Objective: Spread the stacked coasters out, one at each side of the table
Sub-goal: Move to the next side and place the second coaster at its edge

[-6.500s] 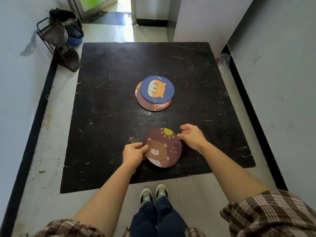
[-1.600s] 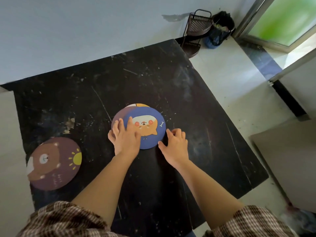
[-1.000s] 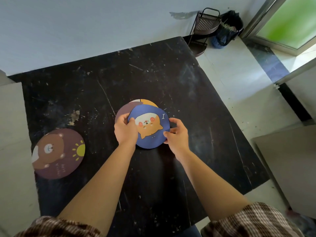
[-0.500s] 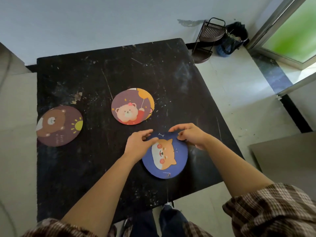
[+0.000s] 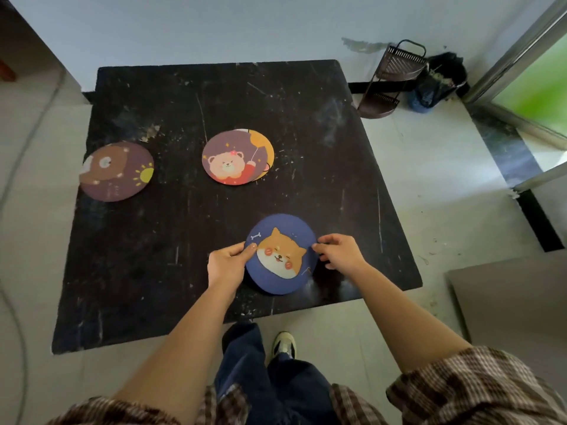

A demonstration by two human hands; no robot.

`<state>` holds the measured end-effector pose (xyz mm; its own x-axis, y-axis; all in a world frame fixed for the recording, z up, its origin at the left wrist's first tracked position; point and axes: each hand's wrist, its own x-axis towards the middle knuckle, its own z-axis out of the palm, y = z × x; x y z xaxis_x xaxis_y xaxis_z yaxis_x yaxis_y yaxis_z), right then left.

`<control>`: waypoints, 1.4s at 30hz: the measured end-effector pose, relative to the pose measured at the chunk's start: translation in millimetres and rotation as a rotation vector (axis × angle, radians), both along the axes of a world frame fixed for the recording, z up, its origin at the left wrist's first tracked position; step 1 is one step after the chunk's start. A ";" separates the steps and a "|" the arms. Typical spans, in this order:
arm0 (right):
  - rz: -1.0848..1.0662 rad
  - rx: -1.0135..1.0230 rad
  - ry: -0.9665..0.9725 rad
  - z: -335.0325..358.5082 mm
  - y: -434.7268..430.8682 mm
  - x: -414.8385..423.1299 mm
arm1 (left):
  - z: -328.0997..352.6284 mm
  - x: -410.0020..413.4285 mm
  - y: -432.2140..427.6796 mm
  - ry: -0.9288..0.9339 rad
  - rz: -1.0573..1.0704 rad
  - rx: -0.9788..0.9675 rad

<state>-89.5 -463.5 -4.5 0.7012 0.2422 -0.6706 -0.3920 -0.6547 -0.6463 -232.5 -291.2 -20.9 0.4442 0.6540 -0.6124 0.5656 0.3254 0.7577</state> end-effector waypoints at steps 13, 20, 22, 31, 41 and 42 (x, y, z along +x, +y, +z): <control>0.161 0.086 0.022 2.3 3.0 -45.1 | -1.0 -49.3 -28.8 0.039 0.231 0.037; -0.054 0.098 -0.037 -7.1 7.8 -60.2 | -1.6 -66.3 -22.6 0.173 0.026 0.260; -0.095 0.097 -0.037 -8.3 7.5 -62.8 | 1.6 -68.6 -20.7 0.192 0.004 0.275; -0.097 0.030 -0.099 -12.6 2.4 -71.3 | 3.3 -75.3 -16.9 0.233 -0.040 0.310; -0.074 0.013 -0.132 -13.4 2.4 -76.2 | 2.3 -76.4 -15.9 0.243 -0.076 0.314; -0.074 0.014 -0.133 -13.9 2.6 -76.3 | 2.0 -76.6 -15.8 0.244 -0.077 0.316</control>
